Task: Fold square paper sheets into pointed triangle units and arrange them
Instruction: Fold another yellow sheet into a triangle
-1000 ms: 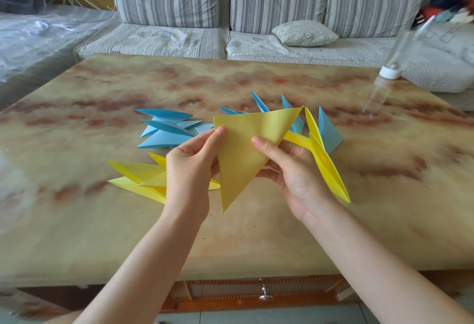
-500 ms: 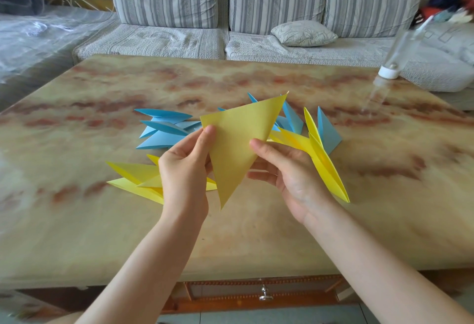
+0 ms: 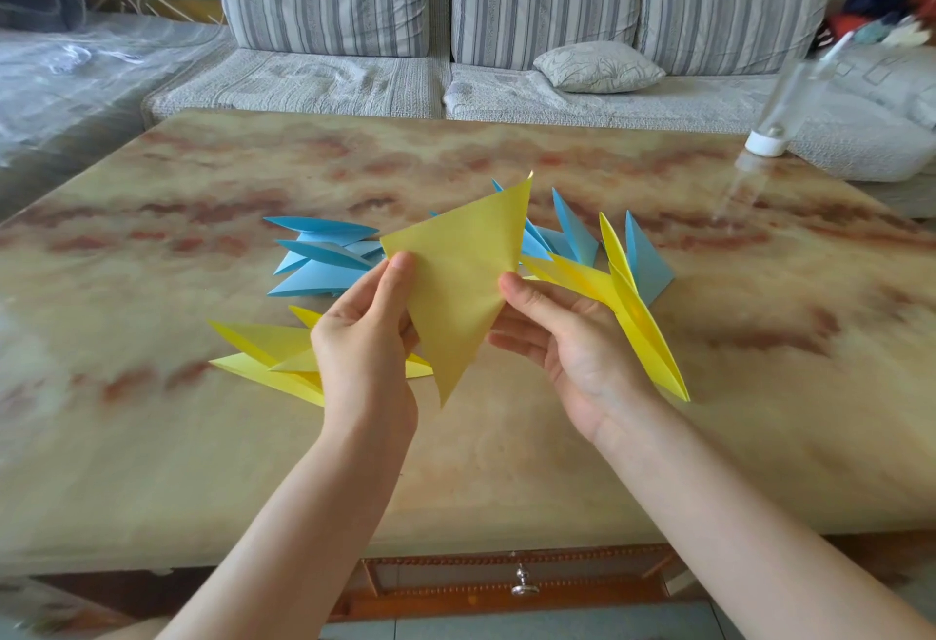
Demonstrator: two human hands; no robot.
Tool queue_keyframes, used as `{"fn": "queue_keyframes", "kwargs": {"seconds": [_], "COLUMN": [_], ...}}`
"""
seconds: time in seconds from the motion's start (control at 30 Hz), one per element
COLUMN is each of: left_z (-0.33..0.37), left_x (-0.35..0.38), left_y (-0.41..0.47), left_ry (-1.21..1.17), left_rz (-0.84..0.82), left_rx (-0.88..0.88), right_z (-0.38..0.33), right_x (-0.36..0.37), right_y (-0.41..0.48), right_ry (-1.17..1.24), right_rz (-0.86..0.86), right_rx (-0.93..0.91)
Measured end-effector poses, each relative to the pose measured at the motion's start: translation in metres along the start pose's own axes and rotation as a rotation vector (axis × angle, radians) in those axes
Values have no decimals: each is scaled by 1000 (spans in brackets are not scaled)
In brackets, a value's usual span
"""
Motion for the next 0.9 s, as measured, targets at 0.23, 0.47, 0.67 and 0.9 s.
{"fn": "queue_keyframes", "kwargs": {"seconds": [0.23,0.47,0.67,0.9], "left_z": [-10,-8,47,13], "left_x": [2,12,35,70], "left_y": [-3,0,-8,-19], "left_ry": [-34,217,755,1223], "left_rz": [-16,-141,-296,-929], "left_rx": [-74,-81,623,756], "right_z": [-1,-18,-22,-12], "right_x": [-9,-27,-24,4], "right_y": [0,3,8,0], "right_ry": [17,-81,-449,-717], "right_rz": [138,182,3,-270], "right_rx": [-16,-73,-69,-49]}}
Point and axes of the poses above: each hand's wrist, its own y-axis towards the middle knuckle, its own x-axis out of the palm, z = x × y, the point moved 9 cm from there along y, towards the middle knuckle, and after that the axes turned 15 degrees about -y, right-handed, at the moved point
